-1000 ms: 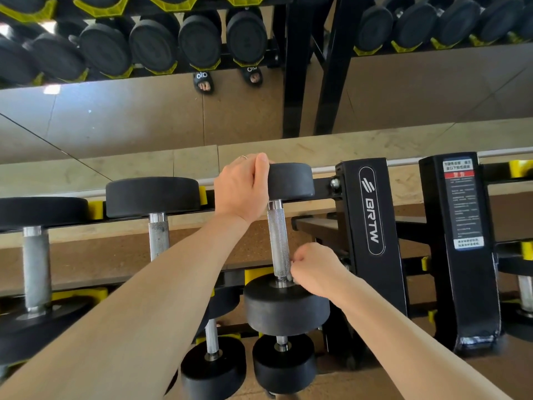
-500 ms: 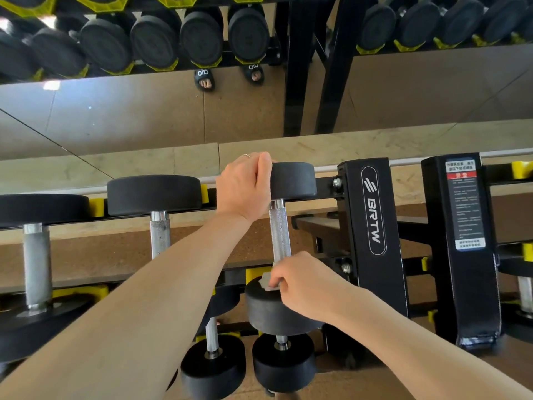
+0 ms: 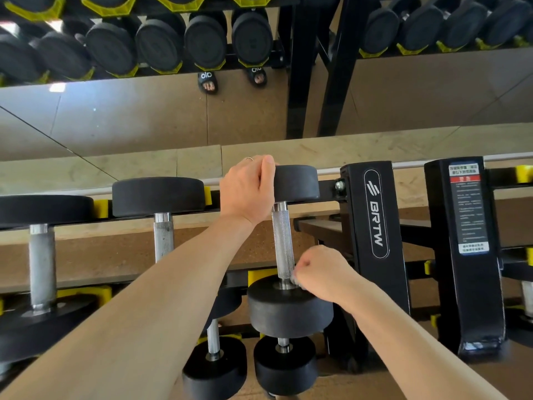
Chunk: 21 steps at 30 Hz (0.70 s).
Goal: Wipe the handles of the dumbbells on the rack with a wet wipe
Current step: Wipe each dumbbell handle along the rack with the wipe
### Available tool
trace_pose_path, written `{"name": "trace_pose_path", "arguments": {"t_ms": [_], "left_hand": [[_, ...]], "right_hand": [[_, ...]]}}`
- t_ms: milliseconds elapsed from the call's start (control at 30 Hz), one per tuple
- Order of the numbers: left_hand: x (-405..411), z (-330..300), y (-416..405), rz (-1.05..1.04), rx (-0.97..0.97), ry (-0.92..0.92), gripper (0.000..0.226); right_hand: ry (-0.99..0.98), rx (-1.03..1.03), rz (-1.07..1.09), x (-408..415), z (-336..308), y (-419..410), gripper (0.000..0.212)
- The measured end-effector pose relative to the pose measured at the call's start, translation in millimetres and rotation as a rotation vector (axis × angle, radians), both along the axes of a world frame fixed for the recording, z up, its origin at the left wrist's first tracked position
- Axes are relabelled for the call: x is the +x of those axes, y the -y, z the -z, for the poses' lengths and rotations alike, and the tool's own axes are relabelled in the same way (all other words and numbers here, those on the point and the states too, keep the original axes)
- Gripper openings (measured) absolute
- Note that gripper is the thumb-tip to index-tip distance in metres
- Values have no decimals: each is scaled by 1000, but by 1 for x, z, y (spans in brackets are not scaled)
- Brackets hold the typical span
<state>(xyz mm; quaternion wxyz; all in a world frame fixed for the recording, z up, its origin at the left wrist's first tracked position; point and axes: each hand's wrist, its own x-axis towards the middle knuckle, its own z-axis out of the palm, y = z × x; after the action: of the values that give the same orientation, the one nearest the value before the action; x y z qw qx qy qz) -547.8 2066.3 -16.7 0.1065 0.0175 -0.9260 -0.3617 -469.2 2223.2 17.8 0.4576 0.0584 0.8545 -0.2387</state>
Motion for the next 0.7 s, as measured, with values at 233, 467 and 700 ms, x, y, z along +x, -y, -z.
{"name": "trace_pose_path", "arguments": {"t_ms": [233, 467, 700], "left_hand": [[1, 0, 0, 8, 36, -7, 58], [-1, 2, 1, -4, 7, -7, 61], [-1, 6, 2, -12, 34, 2, 55]], "right_hand": [[-700, -355, 79, -17, -9, 18, 26], [-678, -352, -264, 12, 24, -7, 24], [-299, -322, 636, -17, 29, -16, 24]]}}
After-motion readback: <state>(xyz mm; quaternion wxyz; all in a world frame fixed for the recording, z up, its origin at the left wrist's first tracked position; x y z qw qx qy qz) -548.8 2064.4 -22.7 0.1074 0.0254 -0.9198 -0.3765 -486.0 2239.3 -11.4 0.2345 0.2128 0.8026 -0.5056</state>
